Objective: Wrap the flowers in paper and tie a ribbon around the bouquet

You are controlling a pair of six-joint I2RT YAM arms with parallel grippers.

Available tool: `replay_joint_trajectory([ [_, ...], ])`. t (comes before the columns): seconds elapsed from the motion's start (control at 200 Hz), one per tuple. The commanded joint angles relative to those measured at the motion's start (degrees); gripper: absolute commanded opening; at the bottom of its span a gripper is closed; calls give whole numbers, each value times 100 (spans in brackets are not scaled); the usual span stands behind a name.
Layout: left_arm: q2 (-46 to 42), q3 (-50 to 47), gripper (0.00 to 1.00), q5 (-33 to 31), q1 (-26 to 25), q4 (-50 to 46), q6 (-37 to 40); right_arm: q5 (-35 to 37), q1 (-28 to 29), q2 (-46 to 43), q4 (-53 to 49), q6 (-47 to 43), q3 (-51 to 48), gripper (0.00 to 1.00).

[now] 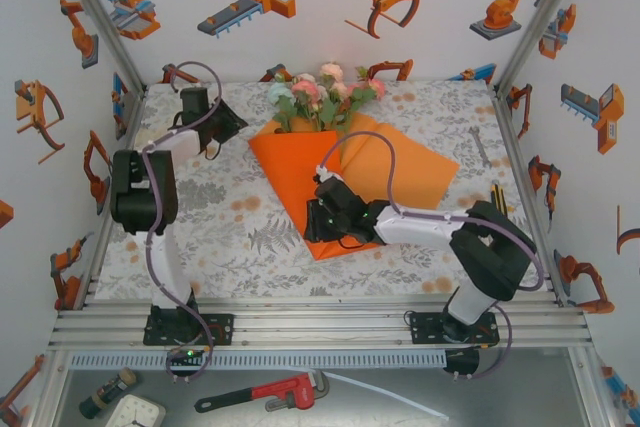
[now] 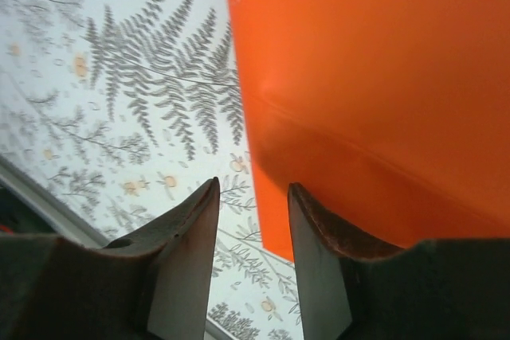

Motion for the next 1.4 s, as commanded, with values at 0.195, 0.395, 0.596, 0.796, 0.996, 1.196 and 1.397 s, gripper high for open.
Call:
replay_joint_trajectory([
  [0.195, -2454, -2068, 41, -375, -1585, 29, 19, -39, -684, -198, 118, -197, -289, 41],
  [0.395, -3077, -2848, 40, -808, -2483, -275, 268, -395, -857, -216, 264, -101, -329, 42],
  [0.596, -3393, -3078, 39, -997, -3139, -245, 411, -422, -1402, -1096, -324, -436, -258, 46],
  [0.796, -2656, -2943, 38, -813, -3751, 223, 0, 289, -2870, -2318, -1566, -310, -811, 47],
  [0.996, -1903, -2558, 37, -941, -4450, 336, -61, 0, -4324, -3409, -2392, 40, -1647, 64],
  [1.196, -1359, -2540, 36, -887, -4634, 328, -80, -1210, -4757, -4113, -2215, 107, -2548, 78],
  [1.397, -1165, -2580, 36, -972, -4639, 173, 25, -2307, -4752, -4249, -996, 566, -3329, 81],
])
